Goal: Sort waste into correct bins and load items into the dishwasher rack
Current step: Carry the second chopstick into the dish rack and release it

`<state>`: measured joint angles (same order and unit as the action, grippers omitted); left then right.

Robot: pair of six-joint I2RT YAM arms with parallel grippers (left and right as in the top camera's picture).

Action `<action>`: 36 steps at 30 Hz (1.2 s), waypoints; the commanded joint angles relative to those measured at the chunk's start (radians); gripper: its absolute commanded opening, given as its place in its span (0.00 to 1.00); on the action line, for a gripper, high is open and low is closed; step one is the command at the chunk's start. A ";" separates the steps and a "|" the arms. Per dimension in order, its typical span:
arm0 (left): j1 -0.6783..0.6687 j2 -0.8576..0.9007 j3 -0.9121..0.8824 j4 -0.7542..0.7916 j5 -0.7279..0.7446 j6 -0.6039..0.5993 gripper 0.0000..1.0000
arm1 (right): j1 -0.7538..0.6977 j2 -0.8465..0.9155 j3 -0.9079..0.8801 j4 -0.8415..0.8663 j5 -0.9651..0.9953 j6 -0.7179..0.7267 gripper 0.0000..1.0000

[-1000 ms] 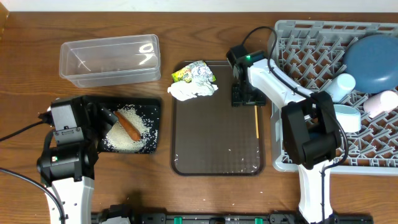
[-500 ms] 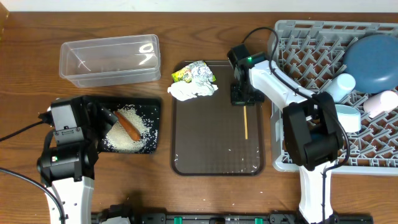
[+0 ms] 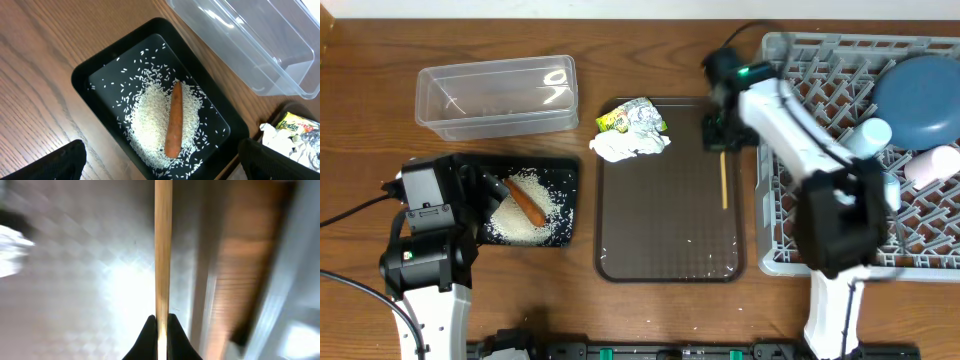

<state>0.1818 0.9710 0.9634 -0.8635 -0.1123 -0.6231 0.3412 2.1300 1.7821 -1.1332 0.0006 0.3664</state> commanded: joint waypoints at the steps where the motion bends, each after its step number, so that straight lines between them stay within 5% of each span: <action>1: 0.003 0.002 0.001 0.000 -0.020 0.013 0.99 | -0.068 -0.167 0.047 -0.004 0.002 -0.071 0.01; 10: 0.003 0.002 0.001 0.000 -0.020 0.013 0.99 | -0.253 -0.252 0.042 -0.026 -0.043 -0.184 0.01; 22: 0.003 0.002 0.001 0.000 -0.020 0.013 0.99 | -0.275 -0.159 -0.038 0.051 -0.039 -0.215 0.04; 24: 0.003 0.002 0.001 0.000 -0.020 0.013 0.99 | -0.275 -0.137 -0.038 0.056 -0.035 -0.208 0.10; 28: 0.003 0.002 0.001 0.000 -0.020 0.013 0.99 | -0.275 -0.117 -0.038 0.050 -0.035 -0.206 0.47; 30: 0.003 0.002 0.001 0.000 -0.020 0.013 0.99 | -0.275 -0.118 -0.037 0.048 -0.035 -0.203 0.57; 36: 0.003 0.002 0.001 0.000 -0.020 0.013 0.99 | -0.274 -0.160 -0.034 0.007 -0.036 -0.134 0.54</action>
<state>0.1818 0.9710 0.9634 -0.8631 -0.1123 -0.6231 0.0643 2.0083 1.7439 -1.1156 -0.0307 0.1844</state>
